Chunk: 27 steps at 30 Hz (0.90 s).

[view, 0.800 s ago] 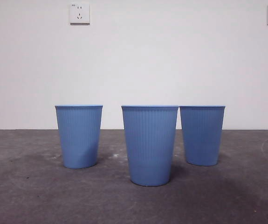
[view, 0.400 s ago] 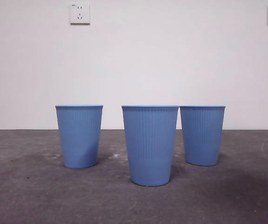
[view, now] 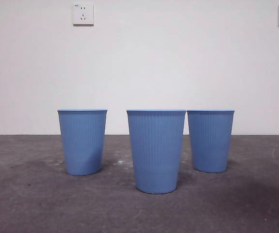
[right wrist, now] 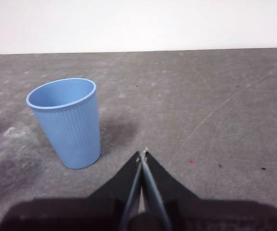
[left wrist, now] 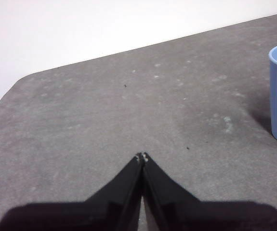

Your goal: Pick up the cup on the top,put the cup on the left,pick up the cup in the middle,put the cup on the right

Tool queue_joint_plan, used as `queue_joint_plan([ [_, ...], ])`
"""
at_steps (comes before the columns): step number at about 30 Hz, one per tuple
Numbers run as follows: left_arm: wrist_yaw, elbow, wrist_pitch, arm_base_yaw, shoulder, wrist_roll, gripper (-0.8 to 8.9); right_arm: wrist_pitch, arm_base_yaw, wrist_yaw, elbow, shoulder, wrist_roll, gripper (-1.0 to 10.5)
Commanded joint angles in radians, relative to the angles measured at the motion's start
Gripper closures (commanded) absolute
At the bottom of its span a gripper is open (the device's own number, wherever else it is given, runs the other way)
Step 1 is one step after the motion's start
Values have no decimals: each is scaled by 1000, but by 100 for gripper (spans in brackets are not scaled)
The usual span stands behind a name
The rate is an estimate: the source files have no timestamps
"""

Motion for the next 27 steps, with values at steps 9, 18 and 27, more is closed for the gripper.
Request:
queue_joint_plan([
  [9, -2, -12, 3, 3, 0, -3, 817, -2, 2, 5, -13, 2, 30, 943],
  [18, -2, -12, 3, 3, 0, -3, 817, -2, 2, 5, -13, 3, 30, 943],
  [27, -2, -12, 3, 3, 0, -3, 817, -2, 2, 5, -13, 3, 30, 943],
])
